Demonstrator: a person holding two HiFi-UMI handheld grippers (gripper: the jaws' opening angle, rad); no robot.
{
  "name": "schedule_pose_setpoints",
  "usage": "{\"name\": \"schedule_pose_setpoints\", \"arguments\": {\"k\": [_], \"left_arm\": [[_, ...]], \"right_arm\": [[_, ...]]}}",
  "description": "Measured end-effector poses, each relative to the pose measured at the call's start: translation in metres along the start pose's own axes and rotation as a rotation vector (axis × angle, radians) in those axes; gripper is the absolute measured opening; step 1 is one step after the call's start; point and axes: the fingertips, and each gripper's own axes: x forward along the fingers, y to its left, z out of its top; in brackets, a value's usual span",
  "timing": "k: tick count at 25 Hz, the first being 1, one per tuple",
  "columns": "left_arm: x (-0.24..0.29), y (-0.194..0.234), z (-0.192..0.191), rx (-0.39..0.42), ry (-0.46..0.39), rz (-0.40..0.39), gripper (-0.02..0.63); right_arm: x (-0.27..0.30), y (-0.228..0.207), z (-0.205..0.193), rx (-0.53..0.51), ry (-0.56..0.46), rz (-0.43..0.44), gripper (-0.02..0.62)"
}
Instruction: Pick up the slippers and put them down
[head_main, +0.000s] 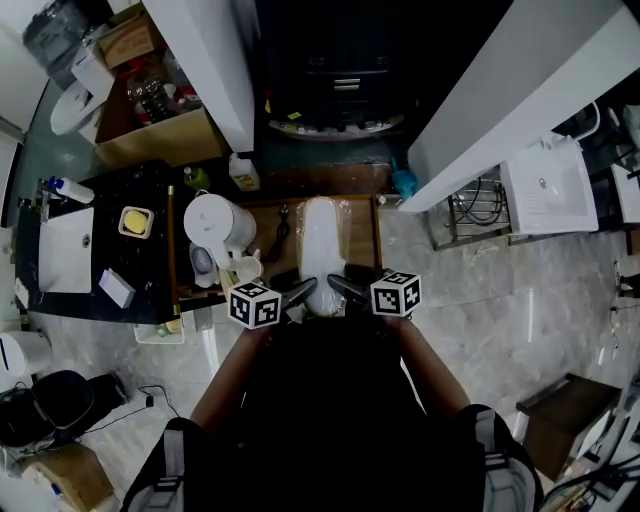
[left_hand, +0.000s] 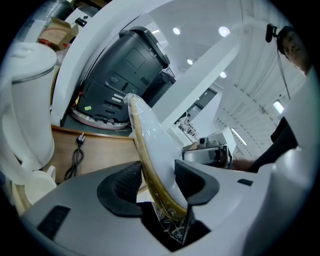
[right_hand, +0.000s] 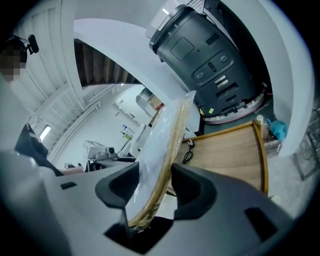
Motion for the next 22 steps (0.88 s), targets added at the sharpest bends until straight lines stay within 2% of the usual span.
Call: {"name": "schedule_pose_setpoints", "arguments": {"k": [6, 15, 22], "left_arm": [[-0.018, -0.019, 0.019, 0.078, -0.044, 0.003, 0.204], [-0.037, -0.029, 0.04, 0.075, -0.126, -0.034, 0.204], [-0.041, -0.024, 0.032, 0.105, -0.107, -0.02, 0.204]], "right_arm": [[-0.01, 0.024, 0.015, -0.033, -0.064, 0.005, 0.206], [-0.014, 0.048, 0.038, -0.053, -0.163, 0.012, 0.201], [-0.008, 0.051, 0.03, -0.04, -0.178, 0.007, 0.198]]}}
